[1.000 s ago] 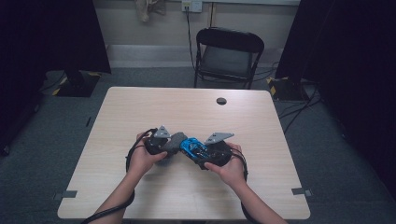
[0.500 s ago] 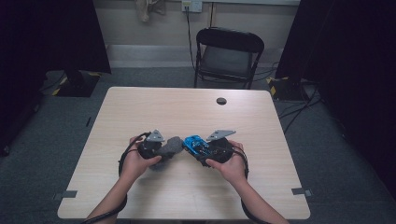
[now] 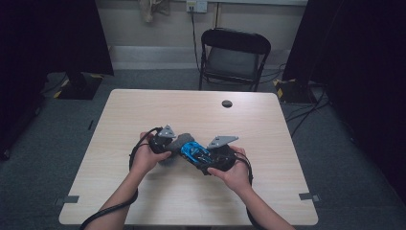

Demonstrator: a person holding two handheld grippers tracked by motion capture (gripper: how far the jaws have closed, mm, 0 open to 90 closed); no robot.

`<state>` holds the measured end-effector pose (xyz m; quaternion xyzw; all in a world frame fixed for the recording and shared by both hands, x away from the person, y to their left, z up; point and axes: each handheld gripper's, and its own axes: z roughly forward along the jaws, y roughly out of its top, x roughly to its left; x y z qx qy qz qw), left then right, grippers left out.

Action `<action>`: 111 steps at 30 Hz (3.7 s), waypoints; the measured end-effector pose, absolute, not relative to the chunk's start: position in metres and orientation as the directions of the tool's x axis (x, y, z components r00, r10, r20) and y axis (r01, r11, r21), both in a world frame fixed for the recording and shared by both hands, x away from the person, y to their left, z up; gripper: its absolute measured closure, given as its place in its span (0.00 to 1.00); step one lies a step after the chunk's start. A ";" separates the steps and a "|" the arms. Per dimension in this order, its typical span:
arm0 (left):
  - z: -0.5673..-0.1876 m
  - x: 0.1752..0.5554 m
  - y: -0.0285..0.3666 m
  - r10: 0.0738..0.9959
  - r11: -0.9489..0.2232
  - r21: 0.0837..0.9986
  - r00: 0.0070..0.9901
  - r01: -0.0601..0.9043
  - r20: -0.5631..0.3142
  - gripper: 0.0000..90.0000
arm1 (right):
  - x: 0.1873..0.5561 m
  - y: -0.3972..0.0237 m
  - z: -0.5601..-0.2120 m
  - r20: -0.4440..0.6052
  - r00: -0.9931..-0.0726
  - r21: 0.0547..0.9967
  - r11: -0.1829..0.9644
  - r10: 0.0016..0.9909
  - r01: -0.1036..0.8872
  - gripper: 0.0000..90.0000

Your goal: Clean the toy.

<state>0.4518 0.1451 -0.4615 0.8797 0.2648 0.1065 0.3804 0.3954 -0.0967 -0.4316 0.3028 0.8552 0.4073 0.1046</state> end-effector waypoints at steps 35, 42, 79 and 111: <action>-0.476 0.426 0.161 0.568 -0.595 0.686 0.823 0.419 -0.009 0.74 | 0.398 -0.098 -0.454 0.079 -0.784 0.729 0.501 0.615 0.466 0.31; -0.472 0.419 0.154 0.514 -0.589 0.704 0.856 0.396 -0.052 0.76 | 0.403 -0.101 -0.450 0.067 -0.760 0.734 0.484 0.646 0.476 0.31; -0.465 0.430 0.157 0.485 -0.597 0.717 0.874 0.358 -0.033 0.77 | 0.407 -0.111 -0.448 0.072 -0.748 0.743 0.465 0.660 0.481 0.31; -0.466 0.431 0.146 0.502 -0.606 0.716 0.865 0.346 0.007 0.77 | 0.409 -0.111 -0.444 0.067 -0.747 0.742 0.467 0.662 0.481 0.31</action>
